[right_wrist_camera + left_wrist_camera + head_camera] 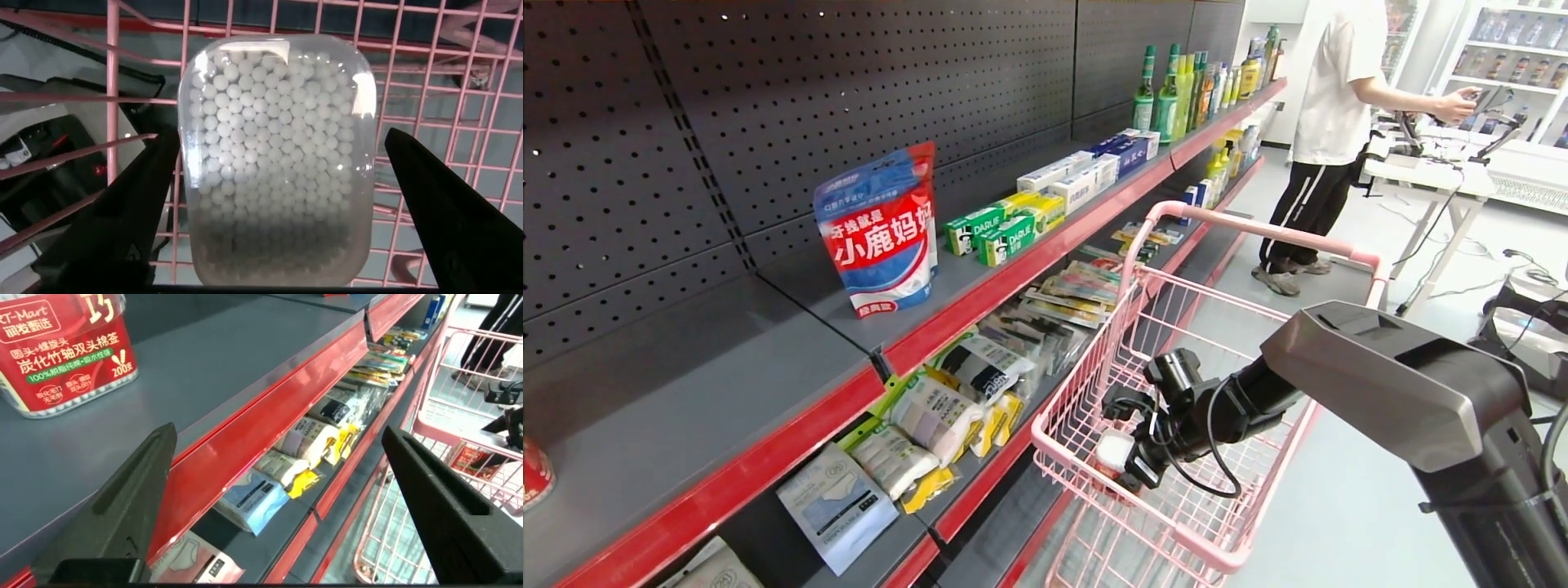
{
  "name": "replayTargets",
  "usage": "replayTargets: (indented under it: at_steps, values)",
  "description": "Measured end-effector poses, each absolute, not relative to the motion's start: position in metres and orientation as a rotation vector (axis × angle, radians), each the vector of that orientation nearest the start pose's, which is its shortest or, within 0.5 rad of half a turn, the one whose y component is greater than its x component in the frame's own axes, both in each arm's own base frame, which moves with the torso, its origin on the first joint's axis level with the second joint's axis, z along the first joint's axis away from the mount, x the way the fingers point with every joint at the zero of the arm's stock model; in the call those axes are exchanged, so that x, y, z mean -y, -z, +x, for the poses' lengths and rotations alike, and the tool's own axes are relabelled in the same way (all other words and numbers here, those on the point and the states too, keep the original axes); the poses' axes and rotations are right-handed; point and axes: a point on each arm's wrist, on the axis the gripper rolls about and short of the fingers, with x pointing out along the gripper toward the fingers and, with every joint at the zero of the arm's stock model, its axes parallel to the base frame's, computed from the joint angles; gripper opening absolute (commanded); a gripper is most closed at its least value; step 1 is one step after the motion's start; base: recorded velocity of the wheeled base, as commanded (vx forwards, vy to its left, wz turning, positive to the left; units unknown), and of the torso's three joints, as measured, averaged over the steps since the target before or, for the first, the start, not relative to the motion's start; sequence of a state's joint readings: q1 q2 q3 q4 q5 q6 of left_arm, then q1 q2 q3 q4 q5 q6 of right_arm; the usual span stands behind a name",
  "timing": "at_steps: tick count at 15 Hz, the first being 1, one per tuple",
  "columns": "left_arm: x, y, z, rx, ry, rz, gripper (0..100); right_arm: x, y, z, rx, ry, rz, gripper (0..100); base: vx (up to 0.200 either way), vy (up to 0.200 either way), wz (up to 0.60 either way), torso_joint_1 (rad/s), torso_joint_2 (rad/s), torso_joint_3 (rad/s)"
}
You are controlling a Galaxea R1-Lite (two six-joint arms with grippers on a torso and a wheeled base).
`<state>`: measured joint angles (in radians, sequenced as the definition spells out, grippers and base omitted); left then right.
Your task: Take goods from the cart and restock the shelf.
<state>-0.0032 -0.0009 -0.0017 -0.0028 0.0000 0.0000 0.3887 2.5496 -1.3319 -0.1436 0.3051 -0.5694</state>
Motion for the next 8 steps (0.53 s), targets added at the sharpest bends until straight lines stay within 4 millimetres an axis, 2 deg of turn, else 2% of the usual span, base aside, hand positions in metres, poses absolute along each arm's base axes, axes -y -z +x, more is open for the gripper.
replayTargets:
  at_steps: [8]
  values:
    - [-0.0001,-0.0762,-0.0230,0.005,0.003,0.000,100,-0.1698,0.0600,0.3950,-0.884,-0.920,-0.539,100,0.000,0.000,0.00,0.000,0.00,0.000]
